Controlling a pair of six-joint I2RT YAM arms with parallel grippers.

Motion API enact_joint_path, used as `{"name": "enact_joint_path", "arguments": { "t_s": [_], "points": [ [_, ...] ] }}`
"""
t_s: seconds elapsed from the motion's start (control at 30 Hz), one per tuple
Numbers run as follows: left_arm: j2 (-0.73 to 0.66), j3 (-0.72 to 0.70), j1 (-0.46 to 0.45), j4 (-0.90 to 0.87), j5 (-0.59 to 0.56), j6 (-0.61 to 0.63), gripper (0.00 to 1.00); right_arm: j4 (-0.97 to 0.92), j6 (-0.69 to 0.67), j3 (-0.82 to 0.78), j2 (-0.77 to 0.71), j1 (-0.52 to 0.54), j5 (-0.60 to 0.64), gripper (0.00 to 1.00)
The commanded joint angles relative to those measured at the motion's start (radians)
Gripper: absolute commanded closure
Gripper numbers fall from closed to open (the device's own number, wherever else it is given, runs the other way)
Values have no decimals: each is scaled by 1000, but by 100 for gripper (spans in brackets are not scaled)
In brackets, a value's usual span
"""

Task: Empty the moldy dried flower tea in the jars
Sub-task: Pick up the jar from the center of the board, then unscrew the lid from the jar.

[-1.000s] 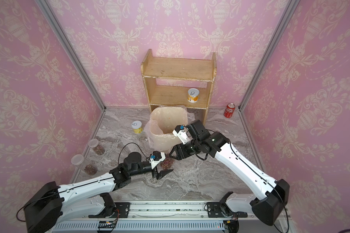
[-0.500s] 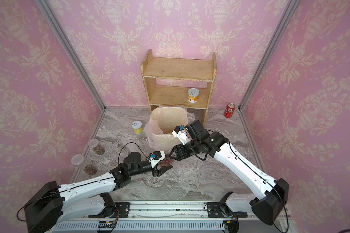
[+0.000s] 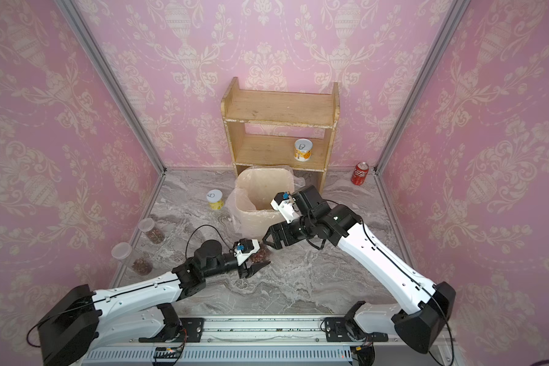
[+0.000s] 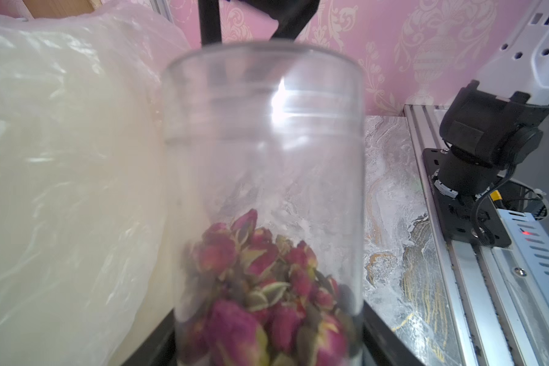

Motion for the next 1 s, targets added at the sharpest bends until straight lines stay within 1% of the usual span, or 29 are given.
{"name": "enact_joint_path", "arguments": {
  "t_s": [0.0,0.27,0.33,0.5,0.73,0.8,0.83,0.87,0.97],
  "points": [
    [-39,-8,-5,-5,-49,54,62,-61,7,25,-16,-4,15,11],
    [-62,-12,-4,-16,-64,63,64,-56,7,5,0,-4,21,14],
    [-63,-13,-5,-18,-62,62,64,-43,11,7,8,-4,9,18],
    [-59,-13,-5,-21,-52,58,64,-25,10,9,16,-2,-22,25],
    [-58,-10,-5,-15,-45,51,64,-37,-7,4,36,-3,-46,25],
    [-58,-10,-5,-14,-43,50,64,-33,-7,3,39,-2,-53,28],
    [-59,-11,-5,-14,-44,50,64,-28,-7,1,39,-2,-55,32],
    [-59,-9,-5,-15,-41,50,64,-24,-7,0,38,-2,-56,38],
    [-62,-13,-5,-15,-33,46,64,-22,-18,3,33,-1,-58,48]
  ]
}}
